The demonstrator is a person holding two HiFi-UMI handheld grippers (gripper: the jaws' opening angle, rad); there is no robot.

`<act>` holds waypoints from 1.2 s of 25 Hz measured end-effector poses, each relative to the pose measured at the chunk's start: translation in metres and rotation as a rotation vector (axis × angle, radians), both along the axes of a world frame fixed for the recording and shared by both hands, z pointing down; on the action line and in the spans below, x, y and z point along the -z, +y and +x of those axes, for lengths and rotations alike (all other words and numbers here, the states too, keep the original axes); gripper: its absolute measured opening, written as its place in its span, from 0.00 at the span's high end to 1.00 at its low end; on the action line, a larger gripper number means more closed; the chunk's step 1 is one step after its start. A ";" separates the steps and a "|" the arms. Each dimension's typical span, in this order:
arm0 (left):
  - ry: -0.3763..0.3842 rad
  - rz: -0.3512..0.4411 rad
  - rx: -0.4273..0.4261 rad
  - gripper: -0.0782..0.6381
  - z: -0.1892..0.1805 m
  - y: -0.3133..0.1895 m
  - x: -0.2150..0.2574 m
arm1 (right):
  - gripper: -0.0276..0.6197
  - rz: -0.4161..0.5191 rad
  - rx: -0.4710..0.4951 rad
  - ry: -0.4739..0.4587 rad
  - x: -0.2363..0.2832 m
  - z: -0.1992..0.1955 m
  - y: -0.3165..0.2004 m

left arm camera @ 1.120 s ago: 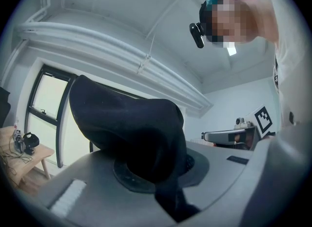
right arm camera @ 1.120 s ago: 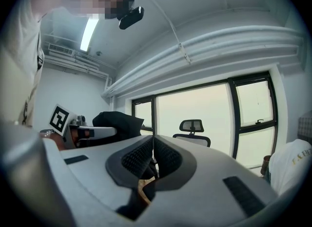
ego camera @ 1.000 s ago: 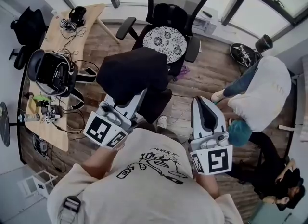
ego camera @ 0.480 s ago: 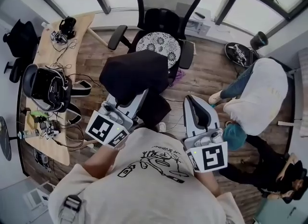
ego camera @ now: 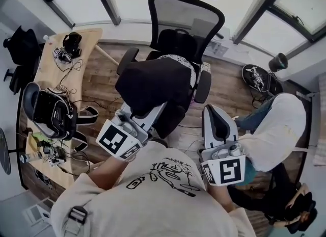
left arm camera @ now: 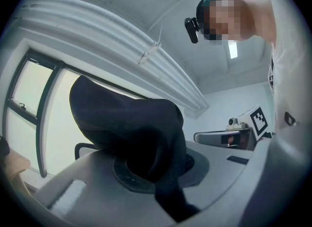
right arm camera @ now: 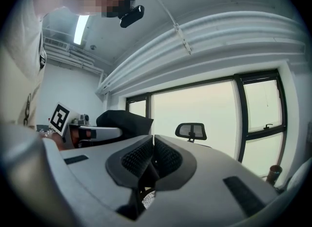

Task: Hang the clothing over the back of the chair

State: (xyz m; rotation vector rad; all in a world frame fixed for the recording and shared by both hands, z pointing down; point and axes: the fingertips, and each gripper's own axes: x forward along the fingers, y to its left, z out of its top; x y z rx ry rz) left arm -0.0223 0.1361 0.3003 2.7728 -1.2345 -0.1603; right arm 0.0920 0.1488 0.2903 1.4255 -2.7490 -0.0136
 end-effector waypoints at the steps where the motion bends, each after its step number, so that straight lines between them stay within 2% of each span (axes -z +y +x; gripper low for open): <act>1: -0.004 0.001 -0.008 0.82 -0.003 -0.015 0.001 | 0.95 0.005 -0.003 0.001 0.002 -0.004 -0.016; 8: -0.022 0.021 -0.051 0.82 -0.028 -0.110 0.010 | 0.95 0.028 -0.033 0.006 0.012 -0.029 -0.115; 16: -0.027 0.014 -0.095 0.82 -0.040 -0.186 0.005 | 0.95 0.019 -0.060 0.014 0.007 -0.042 -0.190; 23: -0.024 0.009 -0.110 0.82 -0.029 -0.218 0.008 | 0.95 0.010 -0.056 0.013 0.005 -0.032 -0.226; 30: -0.038 0.006 -0.116 0.82 0.010 -0.229 0.010 | 0.95 0.015 -0.015 -0.006 0.009 -0.006 -0.246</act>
